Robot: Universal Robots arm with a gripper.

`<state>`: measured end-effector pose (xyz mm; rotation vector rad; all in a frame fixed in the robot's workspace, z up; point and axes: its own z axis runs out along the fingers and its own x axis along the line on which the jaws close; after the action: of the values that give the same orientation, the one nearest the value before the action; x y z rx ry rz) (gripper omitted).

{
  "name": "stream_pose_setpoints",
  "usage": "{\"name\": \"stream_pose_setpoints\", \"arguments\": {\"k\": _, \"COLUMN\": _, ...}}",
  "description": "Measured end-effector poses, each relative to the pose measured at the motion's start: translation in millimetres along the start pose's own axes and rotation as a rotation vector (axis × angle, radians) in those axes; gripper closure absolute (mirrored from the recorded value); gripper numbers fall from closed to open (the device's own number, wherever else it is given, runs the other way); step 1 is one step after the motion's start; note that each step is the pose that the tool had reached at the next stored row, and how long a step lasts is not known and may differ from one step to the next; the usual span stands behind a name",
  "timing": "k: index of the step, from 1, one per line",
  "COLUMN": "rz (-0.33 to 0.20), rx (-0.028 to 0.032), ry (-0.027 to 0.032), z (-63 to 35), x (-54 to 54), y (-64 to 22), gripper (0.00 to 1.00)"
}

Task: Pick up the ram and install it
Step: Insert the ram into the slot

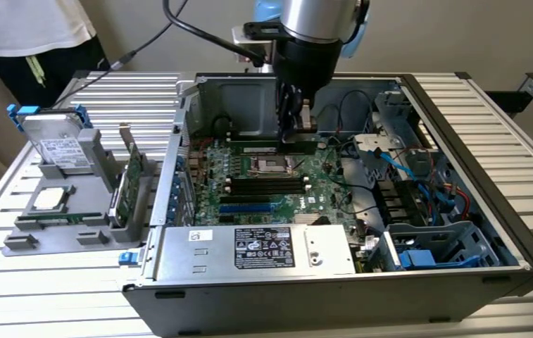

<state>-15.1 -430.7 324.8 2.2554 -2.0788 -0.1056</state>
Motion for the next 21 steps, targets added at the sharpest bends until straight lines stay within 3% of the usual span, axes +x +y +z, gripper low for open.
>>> {"name": "stream_pose_setpoints", "arguments": {"k": 10, "rz": 0.006, "rx": 0.0008, "ry": -0.0008, "z": 17.4, "x": -17.9, "y": -3.5, "gripper": 0.87}}
{"name": "stream_pose_setpoints", "arguments": {"k": 15, "rz": 0.007, "rx": 0.0106, "ry": 0.0001, "z": 22.6, "x": -19.4, "y": -4.1, "gripper": 0.87}}
{"name": "stream_pose_setpoints", "arguments": {"k": 21, "rz": 0.008, "rx": 0.0161, "ry": 0.0007, "z": 31.4, "x": -21.1, "y": -4.7, "gripper": 0.87}}
